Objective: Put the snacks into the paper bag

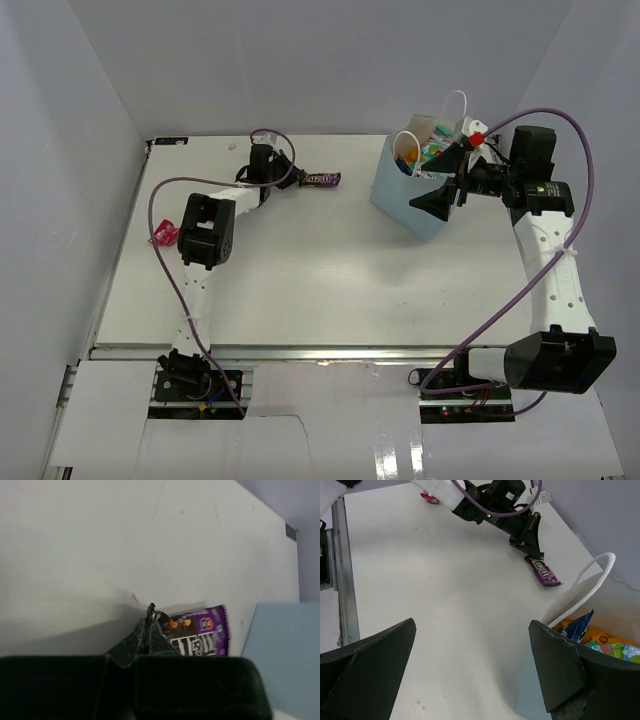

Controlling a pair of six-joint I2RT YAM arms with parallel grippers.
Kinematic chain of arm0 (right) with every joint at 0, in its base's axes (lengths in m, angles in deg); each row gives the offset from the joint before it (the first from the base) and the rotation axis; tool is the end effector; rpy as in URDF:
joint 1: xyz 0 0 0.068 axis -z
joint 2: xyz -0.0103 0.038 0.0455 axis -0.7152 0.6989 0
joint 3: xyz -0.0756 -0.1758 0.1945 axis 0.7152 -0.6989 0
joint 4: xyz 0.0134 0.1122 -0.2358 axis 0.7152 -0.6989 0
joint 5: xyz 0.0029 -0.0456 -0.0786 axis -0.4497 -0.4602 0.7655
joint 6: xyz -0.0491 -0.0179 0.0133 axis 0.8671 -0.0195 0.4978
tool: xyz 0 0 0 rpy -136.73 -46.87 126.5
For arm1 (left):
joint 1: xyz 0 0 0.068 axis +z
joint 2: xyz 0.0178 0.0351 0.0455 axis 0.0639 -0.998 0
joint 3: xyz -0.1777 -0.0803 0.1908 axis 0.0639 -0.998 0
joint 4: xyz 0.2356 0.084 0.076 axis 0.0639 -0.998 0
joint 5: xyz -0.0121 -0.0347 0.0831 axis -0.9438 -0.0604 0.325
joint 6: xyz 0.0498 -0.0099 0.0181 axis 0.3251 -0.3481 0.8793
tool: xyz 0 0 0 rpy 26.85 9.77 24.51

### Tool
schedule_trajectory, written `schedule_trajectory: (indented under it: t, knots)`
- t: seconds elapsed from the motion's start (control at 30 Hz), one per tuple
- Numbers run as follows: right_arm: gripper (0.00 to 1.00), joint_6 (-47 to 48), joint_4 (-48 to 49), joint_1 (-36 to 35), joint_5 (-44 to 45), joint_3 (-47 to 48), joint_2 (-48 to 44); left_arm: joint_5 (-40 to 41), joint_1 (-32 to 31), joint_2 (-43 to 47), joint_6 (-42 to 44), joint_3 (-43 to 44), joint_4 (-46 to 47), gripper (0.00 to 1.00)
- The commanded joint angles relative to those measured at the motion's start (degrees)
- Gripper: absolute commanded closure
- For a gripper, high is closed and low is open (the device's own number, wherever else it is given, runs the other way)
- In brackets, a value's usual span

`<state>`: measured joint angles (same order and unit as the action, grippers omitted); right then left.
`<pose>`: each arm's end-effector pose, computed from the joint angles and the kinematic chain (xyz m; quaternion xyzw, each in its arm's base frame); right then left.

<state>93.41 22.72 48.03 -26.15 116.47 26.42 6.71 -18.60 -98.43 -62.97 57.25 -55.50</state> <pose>0.2624 0.0216 0.4164 -0.4596 0.6193 0.3082 0.5570 0.5428 -0.1542 0.1180 -0.1206 0.8334 -0.3439 0.4155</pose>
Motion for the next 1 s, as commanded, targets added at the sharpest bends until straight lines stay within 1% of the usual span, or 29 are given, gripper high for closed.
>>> schedule_trajectory:
  t: [0.0, 0.03, 0.07, 0.1, 0.13, 0.17, 0.2, 0.23, 0.27, 0.3, 0.33, 0.37, 0.4, 0.43, 0.47, 0.5, 0.53, 0.6, 0.63, 0.67, 0.7, 0.73, 0.77, 0.8, 0.9, 0.97]
  knots:
    - [0.00, 6.5, -3.7, -2.0, -1.9, 2.9, -1.8, -7.1, 0.7, 17.2, 3.5, -12.1, 3.4, 1.00]
    - [0.00, 8.0, -4.6, -4.7, -1.0, 2.7, -2.0, -8.3, 0.9, 20.0, 3.8, -15.7, 4.2, 1.00]
    - [0.00, 10.6, -6.1, -6.1, 0.5, 2.5, -2.1, -9.4, 1.0, 22.9, 4.4, -22.5, 4.7, 1.00]
    - [0.01, 11.7, -6.6, -7.8, 4.2, 2.3, -2.4, -11.2, 1.0, 25.6, 4.6, -26.0, 5.2, 1.00]
    - [0.01, 12.8, -6.9, -11.8, 6.3, 1.3, -2.6, -12.3, 1.0, 31.2, 5.0, -29.1, 5.3, 1.00]
    - [0.01, 14.3, -7.4, -14.0, 9.0, 0.7, -2.7, -13.4, 1.0, 33.9, 5.0, -35.9, 5.4, 1.00]
    - [0.01, 14.8, -7.1, -16.6, 14.8, 0.0, -2.8, -14.8, 0.9, 36.9, 4.5, -39.5, 5.5, 1.00]
    - [0.01, 14.7, -6.1, -21.7, 17.5, -1.8, -2.6, -15.6, 0.8, 42.5, 3.6, -42.7, 5.7, 1.00]
    - [0.01, 13.8, -4.8, -23.8, 23.0, -2.8, -2.4, -16.5, 0.7, 45.4, 3.0, -49.3, 5.9, 1.00]
    - [0.01, 11.0, -2.2, -26.0, 26.4, -4.1, -2.2, -17.3, 0.4, 48.1, 2.3, -52.5, 6.0, 1.00]
    - [0.01, 8.2, 0.8, -29.9, 29.7, -5.5, -2.1, -18.4, 0.2, 53.8, 1.8, -55.7, 6.0, 1.00]
    - [0.02, 6.2, 3.0, -31.7, 32.8, -7.8, -1.8, -18.8, 0.0, 56.6, 0.6, -58.5, 6.1, 1.00]
    - [0.03, 1.5, 7.6, -34.9, 38.1, -8.9, -1.0, -19.2, -0.7, 59.4, -0.1, -64.1, 6.1, 1.00]
    - [0.05, -1.5, 9.8, -36.3, 39.7, -9.9, -0.5, -19.7, -1.0, 62.2, -0.8, -66.7, 6.0, 1.00]
    - [0.06, -4.9, 12.0, -37.2, 40.6, -11.7, 0.5, -19.9, -1.4, 67.9, -1.4, -69.0, 6.0, 1.00]
    - [0.08, -11.1, 16.0, -39.1, 40.3, -12.8, 0.8, -20.0, -1.9, 70.8, -2.8, -73.4, 6.1, 1.00]
    - [0.09, -13.3, 18.1, -40.2, 39.4, -14.0, 1.1, -20.3, -2.2, 76.6, -3.5, -75.4, 6.1, 1.00]
    - [0.10, -16.5, 22.4, -42.3, 32.5, -17.5, 1.8, -21.1, -3.1, 82.0, -4.1, -78.7, 6.0, 1.00]
    - [0.10, -16.3, 23.3, -43.0, 29.6, -18.3, 2.2, -21.8, -3.3, 84.8, -4.2, -81.7, 5.9, 1.00]
    - [0.10, -15.3, 23.7, -43.2, 22.7, -18.8, 3.2, -22.3, -3.6, 90.3, -4.2, -83.1, 5.9, 1.00]
    - [0.10, -13.5, 24.3, -43.3, 18.8, -19.6, 3.7, -22.8, -3.7, 93.1, -4.2, -85.7, 5.6, 1.00]
    - [0.10, -11.6, 23.6, -43.3, 15.3, -19.6, 4.6, -23.2, -3.8, 95.8, -4.2, -87.0, 5.4, 1.00]
    - [0.10, -9.8, 22.3, -43.3, 9.7, -19.4, 6.1, -23.4, -4.0, 101.1, -4.2, -88.1, 4.9, 1.00]
    - [0.10, -8.7, 21.1, -43.3, 7.2, -18.7, 6.7, -23.6, -4.0, 103.6, -4.1, -89.0, 4.3, 1.00]
    - [0.10, -8.6, 21.2, -43.9, 4.0, -18.5, 8.3, -24.0, -4.3, 111.1, -4.5, -91.6, 0.6, 1.00]
    - [0.10, -7.2, 20.6, -44.6, 2.5, -18.1, 9.3, -24.8, -4.4, 113.5, -5.1, -92.9, -0.4, 1.00]
